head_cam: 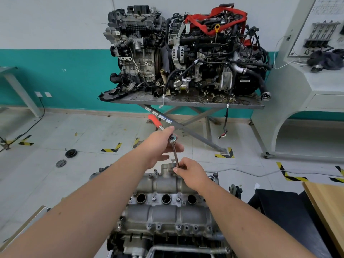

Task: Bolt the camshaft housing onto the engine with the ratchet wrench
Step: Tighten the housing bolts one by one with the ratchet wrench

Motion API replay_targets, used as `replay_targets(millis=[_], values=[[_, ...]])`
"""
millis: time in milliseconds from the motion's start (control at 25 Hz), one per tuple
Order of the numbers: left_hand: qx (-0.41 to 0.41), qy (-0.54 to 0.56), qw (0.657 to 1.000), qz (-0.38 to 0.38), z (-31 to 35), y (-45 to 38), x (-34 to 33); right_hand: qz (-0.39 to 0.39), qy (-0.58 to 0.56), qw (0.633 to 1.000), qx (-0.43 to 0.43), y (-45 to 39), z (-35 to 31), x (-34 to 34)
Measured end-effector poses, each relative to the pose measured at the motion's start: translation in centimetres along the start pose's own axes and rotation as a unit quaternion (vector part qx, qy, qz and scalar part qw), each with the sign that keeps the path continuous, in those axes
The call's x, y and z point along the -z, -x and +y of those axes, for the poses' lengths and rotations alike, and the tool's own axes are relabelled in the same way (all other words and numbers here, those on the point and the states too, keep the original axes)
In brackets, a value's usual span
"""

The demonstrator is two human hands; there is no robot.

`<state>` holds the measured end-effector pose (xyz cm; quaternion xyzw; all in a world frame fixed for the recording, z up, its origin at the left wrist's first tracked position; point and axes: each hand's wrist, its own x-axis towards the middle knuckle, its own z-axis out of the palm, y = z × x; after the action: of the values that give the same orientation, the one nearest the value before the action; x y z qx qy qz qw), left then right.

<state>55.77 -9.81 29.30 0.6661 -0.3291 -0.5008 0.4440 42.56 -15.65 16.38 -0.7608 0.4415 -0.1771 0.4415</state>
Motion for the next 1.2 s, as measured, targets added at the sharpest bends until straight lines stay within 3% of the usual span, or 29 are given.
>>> replay_targets(millis=[200,320,520,720,800,880,1000,1080,1200], values=[[-0.043,-0.172,0.984,0.011,1.5,0.4,-0.7,-0.004,0.029,1.000,-0.004,-0.1,0.0,0.1],[-0.095,-0.281,0.955,0.017,2.5,0.4,-1.1,-0.004,0.027,1.000,-0.004,-0.1,0.0,0.1],[-0.194,-0.551,0.811,0.047,2.4,0.6,-2.4,-0.011,0.022,1.000,-0.001,-0.1,-0.1,0.2],[-0.307,-0.651,0.679,0.144,0.4,0.8,-2.3,-0.007,0.011,1.000,0.001,0.0,-0.2,0.1],[-0.393,-0.613,0.658,0.195,-1.2,1.0,-2.5,-0.009,0.004,1.000,0.011,0.1,-0.1,0.0],[-0.444,-0.524,0.687,0.238,-2.8,1.0,-2.8,-0.023,-0.003,0.999,0.035,0.3,-0.2,0.1],[-0.421,-0.407,0.773,0.244,-5.0,0.9,-3.2,-0.033,0.016,0.998,0.051,0.2,-0.6,0.2],[-0.403,-0.295,0.842,0.203,-6.0,0.8,-3.1,-0.031,0.010,0.999,0.011,-0.1,-0.5,0.3],[-0.340,-0.032,0.928,0.151,-6.4,1.2,-3.8,-0.012,0.018,1.000,-0.010,-0.1,-0.1,0.0]])
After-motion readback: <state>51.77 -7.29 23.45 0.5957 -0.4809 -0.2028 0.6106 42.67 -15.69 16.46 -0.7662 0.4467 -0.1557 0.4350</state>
